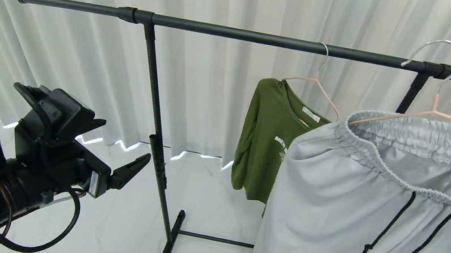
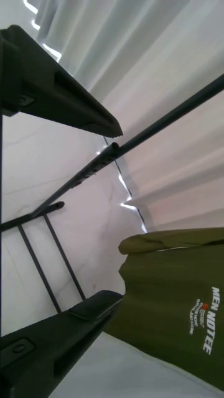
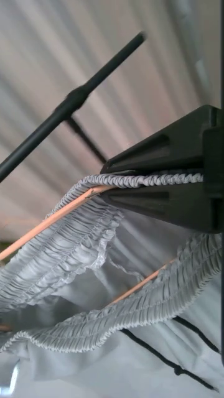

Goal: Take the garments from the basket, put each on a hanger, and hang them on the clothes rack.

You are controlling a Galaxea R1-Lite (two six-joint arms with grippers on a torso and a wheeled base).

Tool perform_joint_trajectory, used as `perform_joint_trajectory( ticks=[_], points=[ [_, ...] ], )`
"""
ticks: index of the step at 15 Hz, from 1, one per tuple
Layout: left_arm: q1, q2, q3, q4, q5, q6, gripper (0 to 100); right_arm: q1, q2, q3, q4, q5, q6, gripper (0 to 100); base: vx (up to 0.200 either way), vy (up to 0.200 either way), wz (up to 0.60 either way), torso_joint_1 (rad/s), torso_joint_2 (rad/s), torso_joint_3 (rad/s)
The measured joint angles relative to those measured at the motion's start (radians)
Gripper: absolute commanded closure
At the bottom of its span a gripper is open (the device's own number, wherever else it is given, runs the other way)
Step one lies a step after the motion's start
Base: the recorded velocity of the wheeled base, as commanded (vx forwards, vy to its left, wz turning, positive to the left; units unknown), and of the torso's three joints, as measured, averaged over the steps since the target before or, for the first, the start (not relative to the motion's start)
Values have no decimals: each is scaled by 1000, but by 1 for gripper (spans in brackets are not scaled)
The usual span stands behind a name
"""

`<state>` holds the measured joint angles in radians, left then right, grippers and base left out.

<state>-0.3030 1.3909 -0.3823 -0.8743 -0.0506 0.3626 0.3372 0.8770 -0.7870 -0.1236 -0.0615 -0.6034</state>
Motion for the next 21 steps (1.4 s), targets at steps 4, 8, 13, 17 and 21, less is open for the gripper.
perform_joint_trajectory(
  ticks=[4,8,13,17,21],
  points=[
    [35,4,0,0,0,2,0,-155,-46,5,39,0,5,100,0,0,0,0,0,0],
    [49,6,-1,0,1,3,0,-301,-57,5,44,-8,7,100,0,0,0,0,0,0],
    [53,18,-1,-1,10,4,0,-426,-54,2,44,-11,25,100,0,0,0,0,0,0],
    [59,27,1,-1,36,85,0,-492,-44,-1,43,-61,38,100,0,0,0,0,0,0],
    [66,45,-1,-30,41,100,0,-514,-39,0,43,-78,55,100,0,0,0,0,0,0]
  ],
)
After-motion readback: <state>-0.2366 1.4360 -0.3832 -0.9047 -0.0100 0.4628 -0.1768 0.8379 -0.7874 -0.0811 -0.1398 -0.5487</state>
